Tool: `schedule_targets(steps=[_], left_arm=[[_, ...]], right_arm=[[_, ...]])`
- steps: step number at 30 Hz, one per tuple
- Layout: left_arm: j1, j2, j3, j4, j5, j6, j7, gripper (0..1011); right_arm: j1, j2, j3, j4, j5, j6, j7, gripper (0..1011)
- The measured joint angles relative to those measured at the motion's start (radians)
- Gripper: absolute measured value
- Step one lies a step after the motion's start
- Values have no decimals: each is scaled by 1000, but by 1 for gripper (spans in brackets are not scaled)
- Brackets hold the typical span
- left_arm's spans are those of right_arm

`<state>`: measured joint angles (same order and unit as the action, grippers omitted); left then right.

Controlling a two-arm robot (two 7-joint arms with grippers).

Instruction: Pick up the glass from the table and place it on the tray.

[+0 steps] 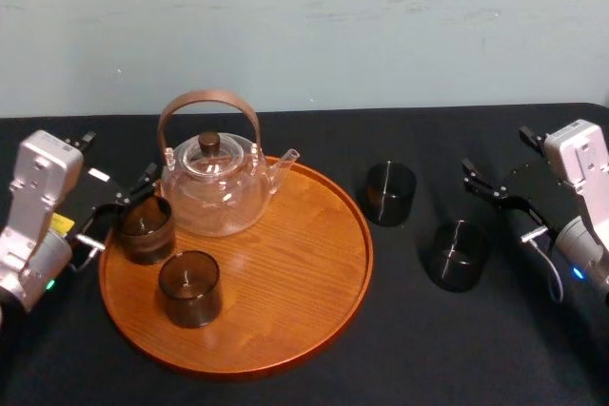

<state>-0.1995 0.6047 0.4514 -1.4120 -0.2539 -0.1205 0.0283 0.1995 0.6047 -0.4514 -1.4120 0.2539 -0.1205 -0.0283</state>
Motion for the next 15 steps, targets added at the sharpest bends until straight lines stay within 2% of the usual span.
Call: schedule_targets(steps=[5, 15], left_arm=[[0, 0, 0, 0, 0, 0, 0, 1001], [0, 0, 0, 0, 0, 0, 0, 1001]], right_arm=[[-13, 6, 16, -17, 10, 4, 28, 1003], [-78, 42, 76, -106, 84, 49, 98, 1002]])
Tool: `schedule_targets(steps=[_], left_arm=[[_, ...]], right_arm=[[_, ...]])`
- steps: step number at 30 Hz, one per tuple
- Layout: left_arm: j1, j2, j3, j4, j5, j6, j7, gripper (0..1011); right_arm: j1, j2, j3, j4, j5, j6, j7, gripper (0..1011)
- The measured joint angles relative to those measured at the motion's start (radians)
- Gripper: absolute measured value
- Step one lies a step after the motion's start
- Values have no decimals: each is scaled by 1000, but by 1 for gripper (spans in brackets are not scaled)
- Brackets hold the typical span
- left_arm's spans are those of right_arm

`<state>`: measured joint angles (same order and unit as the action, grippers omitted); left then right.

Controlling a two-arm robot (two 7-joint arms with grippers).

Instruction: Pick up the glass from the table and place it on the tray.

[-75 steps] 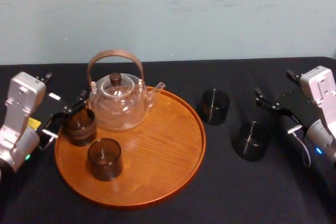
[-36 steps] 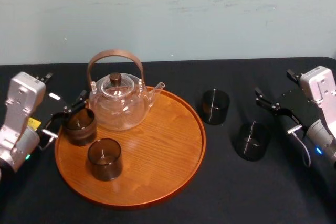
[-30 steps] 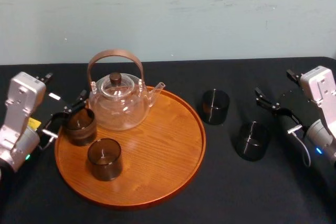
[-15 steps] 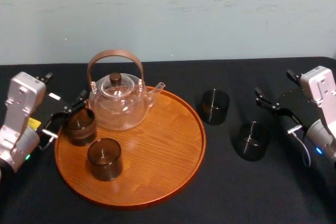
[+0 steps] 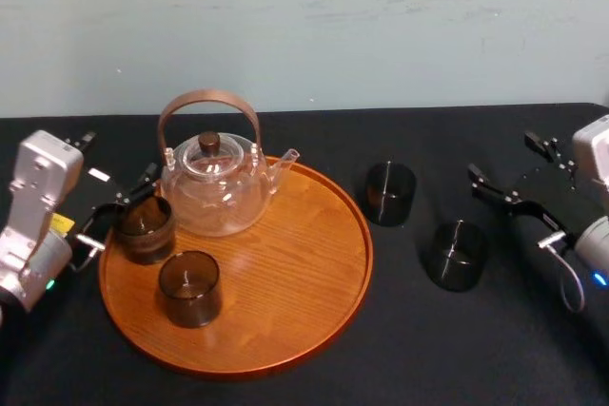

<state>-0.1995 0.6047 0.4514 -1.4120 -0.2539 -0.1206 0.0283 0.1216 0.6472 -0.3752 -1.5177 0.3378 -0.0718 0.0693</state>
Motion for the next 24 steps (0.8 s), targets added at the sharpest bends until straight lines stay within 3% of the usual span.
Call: schedule_targets(steps=[14, 24], left_arm=[[0, 0, 0, 0, 0, 0, 0, 1001], [0, 0, 0, 0, 0, 0, 0, 1001]], right_arm=[[-156, 79, 100, -148, 79, 53, 65, 1002], [-250, 138, 146, -204, 92, 54, 136, 1002]])
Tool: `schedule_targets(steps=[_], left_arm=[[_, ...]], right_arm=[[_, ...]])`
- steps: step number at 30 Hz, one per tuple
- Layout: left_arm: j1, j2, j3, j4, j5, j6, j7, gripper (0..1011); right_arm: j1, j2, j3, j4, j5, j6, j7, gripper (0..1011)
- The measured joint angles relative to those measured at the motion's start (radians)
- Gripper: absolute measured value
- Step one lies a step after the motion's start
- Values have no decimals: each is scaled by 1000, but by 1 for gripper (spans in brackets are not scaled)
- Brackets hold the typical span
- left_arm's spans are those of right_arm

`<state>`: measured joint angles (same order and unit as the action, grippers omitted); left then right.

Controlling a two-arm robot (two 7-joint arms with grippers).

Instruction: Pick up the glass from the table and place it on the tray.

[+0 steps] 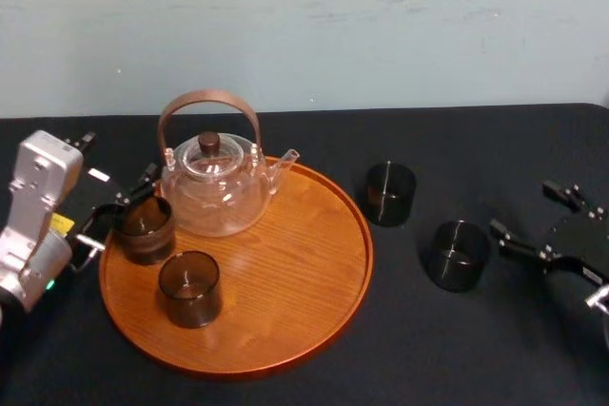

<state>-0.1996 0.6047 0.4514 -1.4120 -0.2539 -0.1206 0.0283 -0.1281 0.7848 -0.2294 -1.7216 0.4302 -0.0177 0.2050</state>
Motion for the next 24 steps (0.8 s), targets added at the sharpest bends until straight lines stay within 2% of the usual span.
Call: schedule_targets(steps=[5, 12, 24], left_arm=[[0, 0, 0, 0, 0, 0, 0, 1001], [0, 0, 0, 0, 0, 0, 0, 1001], [0, 0, 0, 0, 0, 0, 0, 1001]], right_arm=[[-35, 26, 14, -18, 6, 21, 41, 1002], [-53, 43, 20, -27, 6, 57, 85, 1002], [-35, 25, 16, -20, 1, 117, 140, 1002]])
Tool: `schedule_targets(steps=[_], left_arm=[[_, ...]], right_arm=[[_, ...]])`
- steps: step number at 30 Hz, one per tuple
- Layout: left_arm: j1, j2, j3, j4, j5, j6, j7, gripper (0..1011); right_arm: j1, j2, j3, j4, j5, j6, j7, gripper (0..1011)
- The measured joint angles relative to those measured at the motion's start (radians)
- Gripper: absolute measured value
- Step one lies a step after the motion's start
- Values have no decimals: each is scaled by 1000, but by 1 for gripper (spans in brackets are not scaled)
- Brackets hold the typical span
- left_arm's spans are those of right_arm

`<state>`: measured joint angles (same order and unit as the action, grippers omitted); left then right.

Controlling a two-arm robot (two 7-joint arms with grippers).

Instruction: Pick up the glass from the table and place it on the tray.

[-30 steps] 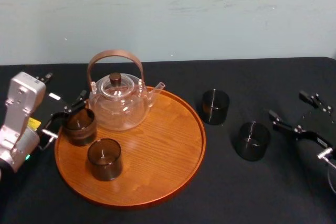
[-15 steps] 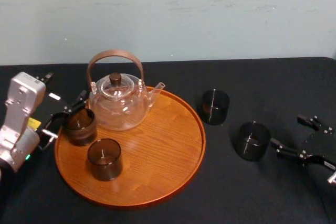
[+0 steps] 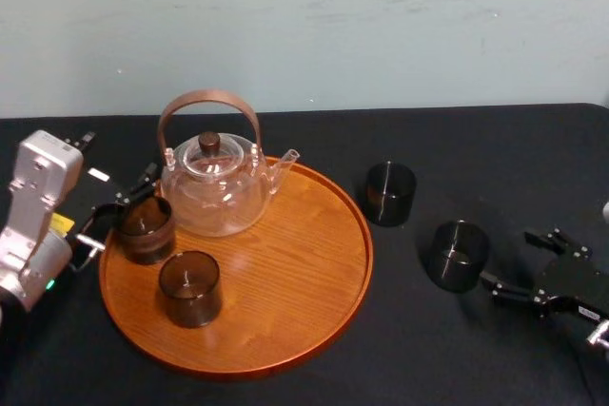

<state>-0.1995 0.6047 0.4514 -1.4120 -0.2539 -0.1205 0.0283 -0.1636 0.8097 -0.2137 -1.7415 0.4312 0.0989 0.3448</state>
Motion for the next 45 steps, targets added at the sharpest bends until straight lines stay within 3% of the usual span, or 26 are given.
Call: schedule_targets(steps=[19, 27, 45], left_arm=[[0, 0, 0, 0, 0, 0, 0, 1001], [0, 0, 0, 0, 0, 0, 0, 1001], [0, 0, 0, 0, 0, 0, 0, 1001]], right_arm=[[51, -72, -1, 39, -1, 99, 55, 1002], [86, -89, -18, 57, -19, 147, 66, 1002], [170, -129, -62, 115, -46, 178, 90, 1002]])
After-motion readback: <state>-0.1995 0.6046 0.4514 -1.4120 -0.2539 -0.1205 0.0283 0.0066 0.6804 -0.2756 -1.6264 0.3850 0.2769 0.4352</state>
